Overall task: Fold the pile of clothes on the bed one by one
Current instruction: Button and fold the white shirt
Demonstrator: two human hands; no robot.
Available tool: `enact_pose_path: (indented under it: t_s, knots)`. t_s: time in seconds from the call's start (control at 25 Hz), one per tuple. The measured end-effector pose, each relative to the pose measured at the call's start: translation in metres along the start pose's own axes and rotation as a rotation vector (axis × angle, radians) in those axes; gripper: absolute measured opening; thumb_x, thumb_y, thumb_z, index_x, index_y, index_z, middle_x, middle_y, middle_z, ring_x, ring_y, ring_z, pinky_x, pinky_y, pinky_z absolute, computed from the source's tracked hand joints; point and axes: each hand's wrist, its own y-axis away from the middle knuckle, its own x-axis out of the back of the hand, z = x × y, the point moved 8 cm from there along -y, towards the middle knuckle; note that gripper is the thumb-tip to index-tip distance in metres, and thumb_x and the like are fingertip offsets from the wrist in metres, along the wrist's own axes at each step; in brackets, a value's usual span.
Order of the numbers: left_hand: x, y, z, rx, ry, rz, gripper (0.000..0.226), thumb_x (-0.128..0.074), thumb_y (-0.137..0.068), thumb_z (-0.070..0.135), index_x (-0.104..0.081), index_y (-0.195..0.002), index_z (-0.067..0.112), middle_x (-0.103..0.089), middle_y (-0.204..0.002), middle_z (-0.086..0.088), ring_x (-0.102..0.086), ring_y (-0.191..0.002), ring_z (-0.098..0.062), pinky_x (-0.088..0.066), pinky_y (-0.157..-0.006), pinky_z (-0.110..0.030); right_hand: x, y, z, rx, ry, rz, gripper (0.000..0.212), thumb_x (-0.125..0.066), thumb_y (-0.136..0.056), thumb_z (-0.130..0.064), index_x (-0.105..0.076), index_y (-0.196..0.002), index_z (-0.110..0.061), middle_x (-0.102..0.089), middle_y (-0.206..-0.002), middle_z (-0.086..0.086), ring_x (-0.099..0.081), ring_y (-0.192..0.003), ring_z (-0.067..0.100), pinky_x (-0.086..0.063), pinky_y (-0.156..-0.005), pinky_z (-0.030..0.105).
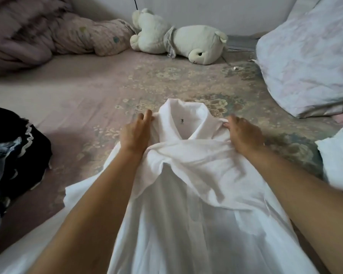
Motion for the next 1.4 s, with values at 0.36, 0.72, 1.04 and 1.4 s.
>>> enact_pose_path:
  t_s: [0.36,0.72,1.04,1.4]
  knots:
    - [-0.074,-0.074,-0.031,0.064,-0.075,-0.117,0.026,-0.036,-0.101,0.026,-0.045,-0.119,0.009,-0.063,-0.113,-0.018,-0.061,-0.102,-0.041,-0.045,-0.077,-0.042,-0.091,-0.103,0.016,-0.033,-0.033,-0.119,0.024,-0.037,-0.1,-0.019,-0.044,-0.117,-0.004,-0.06,-0.114,0.028,-0.057,-0.103,0.041,-0.041,-0.077,0.04]
    - [-0.054,-0.045,-0.046,0.032,0.153,-0.236,0.075,-0.028,-0.094,0.061,-0.019,-0.151,0.012,-0.011,-0.156,-0.019,-0.017,-0.141,-0.037,-0.018,-0.113,-0.046,-0.038,-0.039,-0.018,-0.073,-0.146,-0.054,0.059,-0.035,-0.098,-0.046,-0.025,-0.149,-0.018,-0.02,-0.156,0.013,-0.021,-0.142,0.032,-0.017,-0.11,0.057]
    - [0.004,0.124,-0.064,-0.333,-0.091,-0.19,0.073,-0.035,-0.085,0.041,-0.03,-0.139,-0.006,-0.049,-0.136,-0.022,-0.054,-0.12,-0.036,-0.034,-0.103,-0.044,-0.029,0.093,-0.005,0.079,0.143,-0.534,0.065,-0.025,-0.1,-0.044,0.013,-0.15,-0.025,0.008,-0.16,0.0,0.004,-0.147,0.016,-0.004,-0.117,0.044]
    - [0.019,0.138,-0.051,-0.468,-0.34,-0.312,0.047,-0.069,-0.059,0.013,-0.071,-0.104,0.002,-0.072,-0.099,-0.011,-0.071,-0.086,-0.021,-0.053,-0.068,-0.056,0.003,0.121,0.06,0.125,0.487,-0.639,0.065,-0.027,-0.098,-0.01,0.009,-0.151,-0.023,0.002,-0.16,0.002,-0.013,-0.146,0.021,-0.024,-0.113,0.039]
